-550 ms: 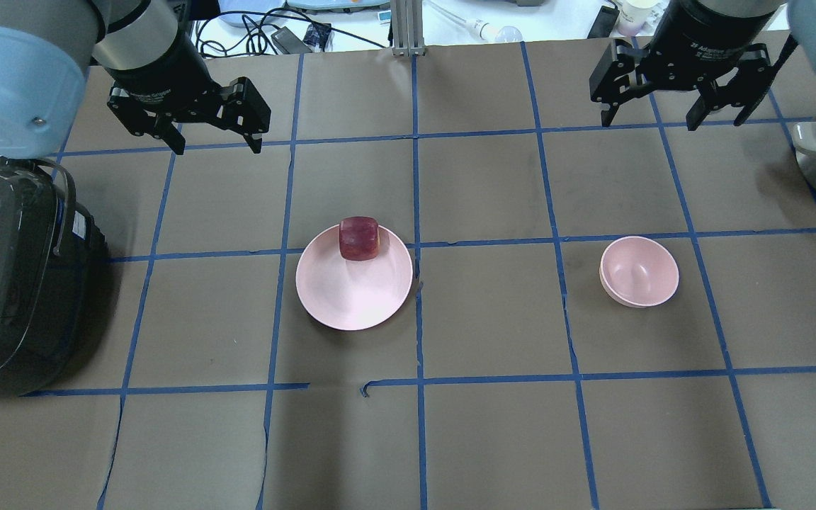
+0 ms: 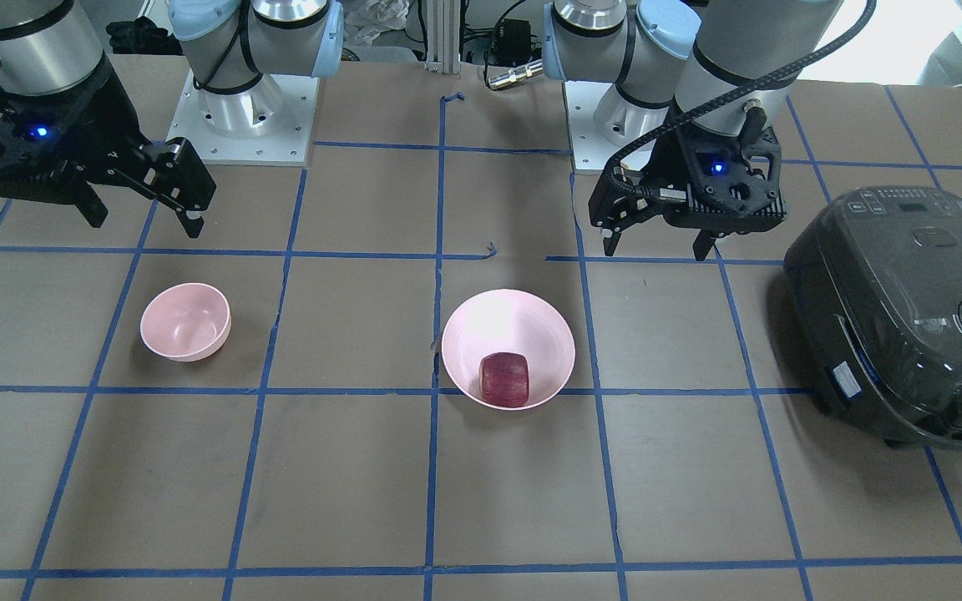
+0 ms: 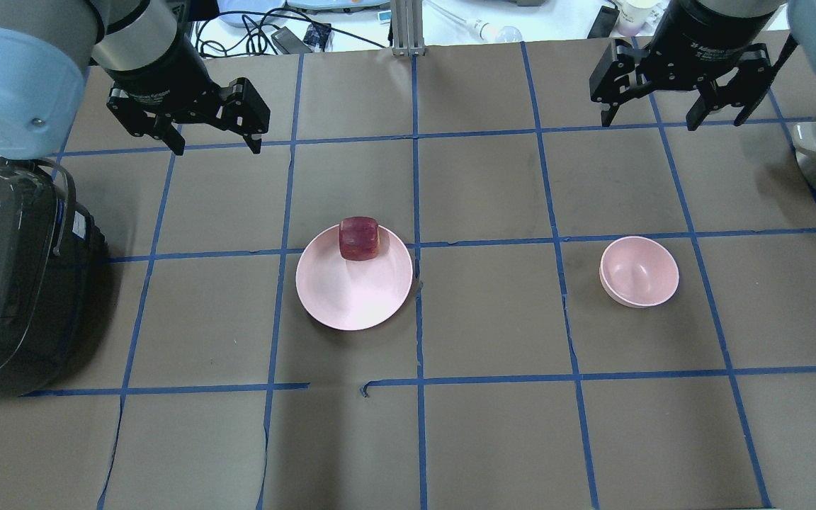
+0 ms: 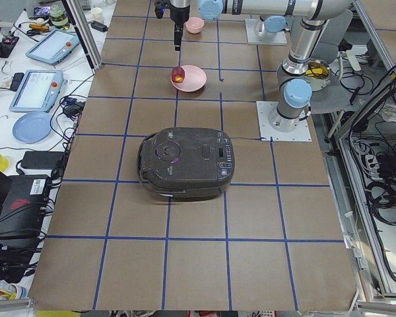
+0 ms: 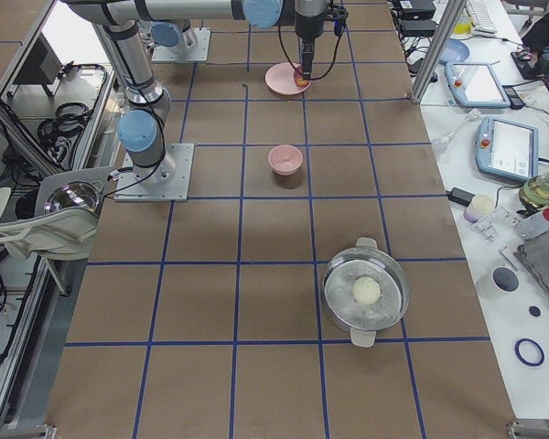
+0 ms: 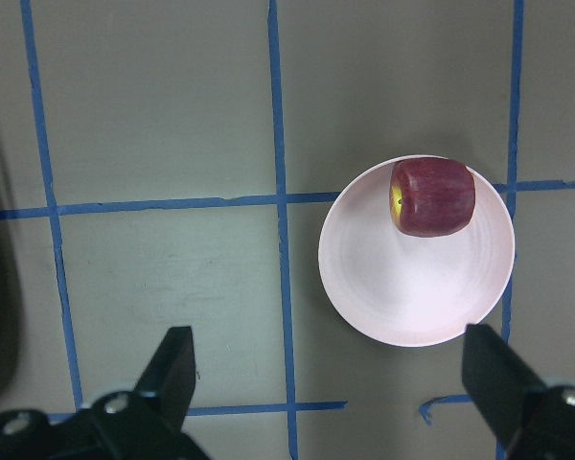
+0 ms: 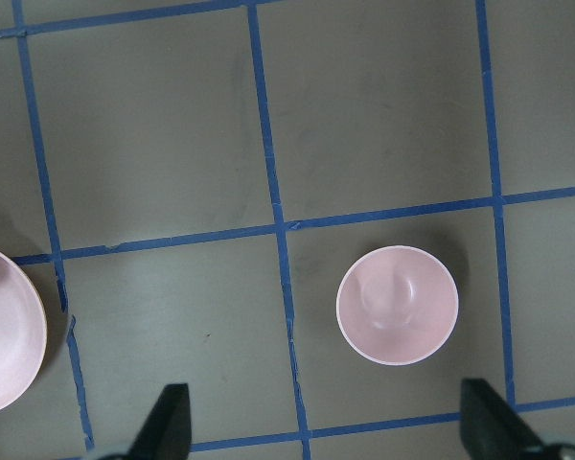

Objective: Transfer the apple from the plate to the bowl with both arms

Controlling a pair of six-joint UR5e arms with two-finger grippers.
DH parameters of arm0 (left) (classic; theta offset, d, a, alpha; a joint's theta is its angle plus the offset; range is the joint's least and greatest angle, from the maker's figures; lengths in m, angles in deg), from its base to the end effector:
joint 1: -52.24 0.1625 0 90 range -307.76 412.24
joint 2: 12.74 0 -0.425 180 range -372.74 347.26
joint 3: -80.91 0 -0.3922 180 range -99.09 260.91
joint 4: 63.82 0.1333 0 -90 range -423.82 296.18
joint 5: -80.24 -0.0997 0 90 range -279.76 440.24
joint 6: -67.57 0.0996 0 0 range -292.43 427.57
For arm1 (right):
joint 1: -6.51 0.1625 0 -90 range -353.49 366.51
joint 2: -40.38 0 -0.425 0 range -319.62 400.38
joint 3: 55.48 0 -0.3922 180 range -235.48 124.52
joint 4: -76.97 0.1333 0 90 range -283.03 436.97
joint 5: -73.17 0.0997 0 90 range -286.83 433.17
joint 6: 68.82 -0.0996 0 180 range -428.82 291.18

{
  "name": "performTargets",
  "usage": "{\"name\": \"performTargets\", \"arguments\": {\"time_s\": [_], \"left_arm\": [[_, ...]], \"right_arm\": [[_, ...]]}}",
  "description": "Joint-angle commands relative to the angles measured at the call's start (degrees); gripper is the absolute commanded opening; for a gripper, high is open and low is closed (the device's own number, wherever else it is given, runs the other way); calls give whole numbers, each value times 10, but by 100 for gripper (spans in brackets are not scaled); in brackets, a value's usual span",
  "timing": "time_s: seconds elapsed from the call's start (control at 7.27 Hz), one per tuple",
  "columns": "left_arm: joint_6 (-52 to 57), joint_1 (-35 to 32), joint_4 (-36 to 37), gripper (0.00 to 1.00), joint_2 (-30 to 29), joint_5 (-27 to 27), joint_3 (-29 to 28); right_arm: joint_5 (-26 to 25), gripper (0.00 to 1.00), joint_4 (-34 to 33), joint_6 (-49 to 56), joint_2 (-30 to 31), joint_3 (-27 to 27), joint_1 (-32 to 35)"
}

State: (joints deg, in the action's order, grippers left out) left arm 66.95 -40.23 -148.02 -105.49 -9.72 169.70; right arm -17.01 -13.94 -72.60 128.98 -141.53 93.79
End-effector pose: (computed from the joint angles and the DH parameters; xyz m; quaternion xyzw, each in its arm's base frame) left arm -0.1556 -0.5130 0.4846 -0.0161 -0.9992 0.0371 0.0014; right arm 0.1087 -0.5135 0.5114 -0.0567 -0.9979 0.0302 0.0013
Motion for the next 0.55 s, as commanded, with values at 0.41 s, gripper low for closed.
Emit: {"name": "performTargets", "arguments": {"time_s": [0.41], "left_arm": [[0,2,4,100,-6,2,9]], "right_arm": [[0,100,-1,0,0,-1,0]]}}
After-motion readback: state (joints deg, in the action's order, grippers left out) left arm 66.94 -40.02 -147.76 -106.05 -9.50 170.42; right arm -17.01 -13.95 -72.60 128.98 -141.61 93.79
